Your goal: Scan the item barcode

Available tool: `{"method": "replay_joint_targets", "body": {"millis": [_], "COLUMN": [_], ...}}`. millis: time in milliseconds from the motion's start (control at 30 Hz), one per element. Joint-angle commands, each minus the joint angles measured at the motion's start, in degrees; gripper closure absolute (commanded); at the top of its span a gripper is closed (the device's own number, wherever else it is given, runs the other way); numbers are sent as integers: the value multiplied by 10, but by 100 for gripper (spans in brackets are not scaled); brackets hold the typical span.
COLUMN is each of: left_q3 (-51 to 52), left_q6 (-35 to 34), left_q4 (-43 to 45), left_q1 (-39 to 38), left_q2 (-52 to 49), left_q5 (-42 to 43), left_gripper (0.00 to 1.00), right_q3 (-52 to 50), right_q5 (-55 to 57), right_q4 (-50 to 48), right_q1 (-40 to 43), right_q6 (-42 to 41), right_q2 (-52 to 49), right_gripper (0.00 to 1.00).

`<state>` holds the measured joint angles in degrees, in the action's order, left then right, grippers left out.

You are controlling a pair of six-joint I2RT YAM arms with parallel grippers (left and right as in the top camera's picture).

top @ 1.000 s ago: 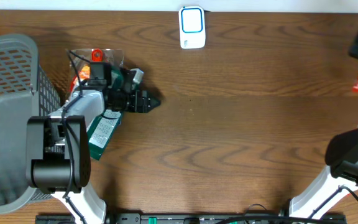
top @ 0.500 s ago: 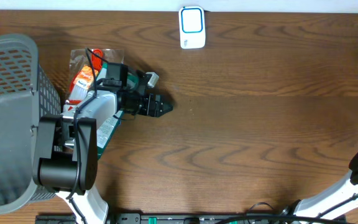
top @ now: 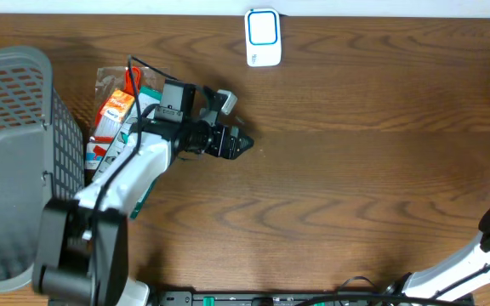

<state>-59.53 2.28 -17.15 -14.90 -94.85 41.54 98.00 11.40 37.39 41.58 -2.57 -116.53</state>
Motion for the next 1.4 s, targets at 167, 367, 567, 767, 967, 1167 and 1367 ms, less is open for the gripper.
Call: {"method": "replay_joint_targets", "body": {"millis": [167, 367, 567, 767, 967, 1167, 1367], "left_q3": [0, 0, 0, 0, 0, 0, 0], "left_q6": [-14, -20, -22, -45, -100, -135, -177], "left_q4": [-9, -10, -10, -21, -65, -129, -202], "left_q1": [-21, -21, -21, -21, -21, 6, 75], "left_q2": [66, 68, 71, 103, 159, 201, 208], "left_q5": [-67, -67, -75, -204, -411, -500, -515], "left_gripper": [12, 12, 12, 12, 11, 6, 6], "right_q3": [-3, -2, -2, -2, -2, -2, -2], "right_q5": [8, 3, -42, -158, -324, -380, -410], "right_q4": [-1, 6, 8, 3, 19, 25, 18], "right_q1": [27, 35, 30, -2, -80, -221, -399], "right_q6": [1, 16, 18, 19, -71, -89, -93], "right_q2": [-3, 11, 38, 82, 92, 69, 35], "right_gripper": [16, 1, 1, 1, 1, 1, 1]}}
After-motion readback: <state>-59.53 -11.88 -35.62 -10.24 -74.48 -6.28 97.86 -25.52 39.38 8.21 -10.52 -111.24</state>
